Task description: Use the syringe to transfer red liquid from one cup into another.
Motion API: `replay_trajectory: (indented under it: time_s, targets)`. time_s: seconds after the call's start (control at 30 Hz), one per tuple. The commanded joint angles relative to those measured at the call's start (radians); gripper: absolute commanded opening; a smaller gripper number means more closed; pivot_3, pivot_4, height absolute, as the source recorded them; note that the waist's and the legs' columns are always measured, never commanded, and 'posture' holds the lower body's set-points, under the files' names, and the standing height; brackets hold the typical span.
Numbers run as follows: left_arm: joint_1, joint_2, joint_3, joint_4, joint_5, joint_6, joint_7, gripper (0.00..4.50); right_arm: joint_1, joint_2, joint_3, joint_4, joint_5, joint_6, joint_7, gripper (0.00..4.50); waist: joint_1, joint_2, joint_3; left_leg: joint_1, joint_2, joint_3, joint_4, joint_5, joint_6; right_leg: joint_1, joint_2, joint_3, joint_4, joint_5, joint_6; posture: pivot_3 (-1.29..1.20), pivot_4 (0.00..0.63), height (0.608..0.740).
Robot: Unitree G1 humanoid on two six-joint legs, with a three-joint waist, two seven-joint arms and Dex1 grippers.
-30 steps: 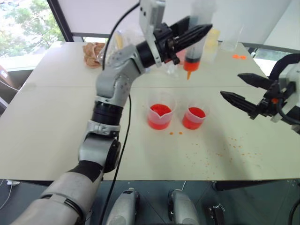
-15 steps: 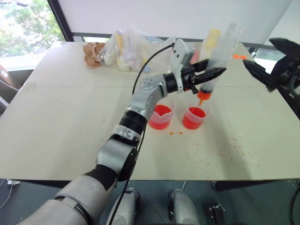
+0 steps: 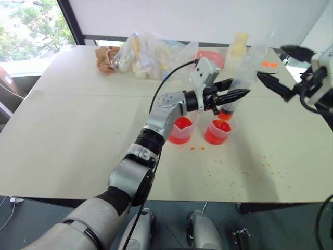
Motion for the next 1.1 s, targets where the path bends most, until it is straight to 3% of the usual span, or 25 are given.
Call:
replay_trajectory:
  time_s: [0.03,0.43,0.77,1.1]
  targets:
    - [-0.037,-0.014,0.012,-0.026,-0.012,-0.023,-0.003,1.44,0.001,-0.023,-0.067,-0.022,-0.013,-0.017,-0.013,3.94,-0.004,0.001,0.0,0.0,0.0,0.0,0.0,0.0,0.0,0.0,0.0,0.0,0.0,0.0,0.0,0.0,0.15,0.74]
    - [-0.002,-0.017,-0.019,-0.012,0.024,-0.036,-0.032,1.44,-0.148,0.025,-0.059,0.014,-0.012,-0.065,-0.072,3.94,-0.001,0.001,0.0,0.001,0.0,0.0,0.0,0.0,0.0,0.0,0.0,0.0,0.0,0.0,0.0,0.0,0.15,0.74]
    - [-0.008,-0.024,-0.014,-0.006,0.025,-0.041,-0.03,1.44,-0.063,0.029,-0.051,-0.099,0.069,0.03,-0.021,3.94,-0.001,0.001,0.0,0.0,0.0,-0.001,0.0,0.0,0.0,0.0,0.0,0.0,0.0,0.0,0.0,0.0,0.15,0.74]
    - [0.044,-0.022,-0.078,-0.038,0.068,-0.055,-0.084,1.44,-0.107,0.068,-0.001,-0.081,0.055,0.007,-0.04,3.94,-0.002,0.001,0.0,0.001,0.0,-0.001,0.0,0.0,0.0,0.0,0.0,0.0,0.001,0.0,0.0,0.0,0.15,0.74]
